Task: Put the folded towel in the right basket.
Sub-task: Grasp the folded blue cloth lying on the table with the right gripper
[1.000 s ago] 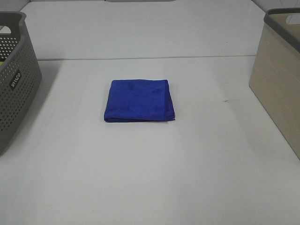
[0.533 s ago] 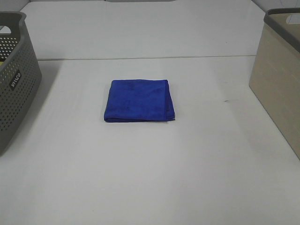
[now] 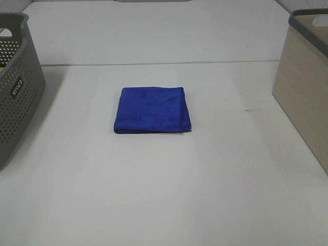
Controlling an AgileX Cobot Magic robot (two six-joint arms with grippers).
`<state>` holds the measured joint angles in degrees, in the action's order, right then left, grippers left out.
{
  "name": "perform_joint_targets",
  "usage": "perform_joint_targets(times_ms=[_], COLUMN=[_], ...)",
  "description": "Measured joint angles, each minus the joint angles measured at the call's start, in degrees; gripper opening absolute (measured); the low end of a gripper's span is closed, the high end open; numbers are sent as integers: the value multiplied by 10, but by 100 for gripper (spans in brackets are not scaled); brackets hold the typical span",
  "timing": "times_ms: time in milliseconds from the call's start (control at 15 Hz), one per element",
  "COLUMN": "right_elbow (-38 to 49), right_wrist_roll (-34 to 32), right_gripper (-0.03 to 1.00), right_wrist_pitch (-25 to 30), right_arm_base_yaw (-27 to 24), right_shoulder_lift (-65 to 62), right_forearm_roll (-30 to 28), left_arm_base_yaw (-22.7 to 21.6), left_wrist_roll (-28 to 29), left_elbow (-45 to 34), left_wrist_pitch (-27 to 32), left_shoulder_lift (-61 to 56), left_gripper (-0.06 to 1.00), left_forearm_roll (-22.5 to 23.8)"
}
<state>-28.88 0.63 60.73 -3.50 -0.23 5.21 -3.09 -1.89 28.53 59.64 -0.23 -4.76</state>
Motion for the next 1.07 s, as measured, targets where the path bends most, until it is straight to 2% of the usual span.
perform_joint_targets(times_ms=[400, 533, 600, 667, 733, 867, 1067], right_elbow=[0, -23, -55, -135, -194, -312, -426], right_wrist_roll=[2, -1, -6, -9, -13, -13, -13], right_gripper=[97, 97, 97, 97, 97, 97, 97], right_wrist_pitch=[0, 17, 38, 81, 91, 91, 91], right_arm_base_yaw=[0, 0, 0, 0, 0, 0, 0], right_shoulder_lift=[0, 44, 99, 210, 290, 410, 547], right_forearm_roll=[0, 11, 22, 38, 48, 62, 64], left_arm_base_yaw=[0, 0, 0, 0, 0, 0, 0], left_wrist_roll=[0, 0, 0, 0, 0, 0, 0], left_elbow=[0, 0, 0, 0, 0, 0, 0], left_wrist_pitch=[0, 0, 0, 0, 0, 0, 0], left_shoulder_lift=[0, 0, 0, 0, 0, 0, 0], left_gripper=[99, 99, 99, 99, 99, 99, 99], left_forearm_roll=[0, 0, 0, 0, 0, 0, 0])
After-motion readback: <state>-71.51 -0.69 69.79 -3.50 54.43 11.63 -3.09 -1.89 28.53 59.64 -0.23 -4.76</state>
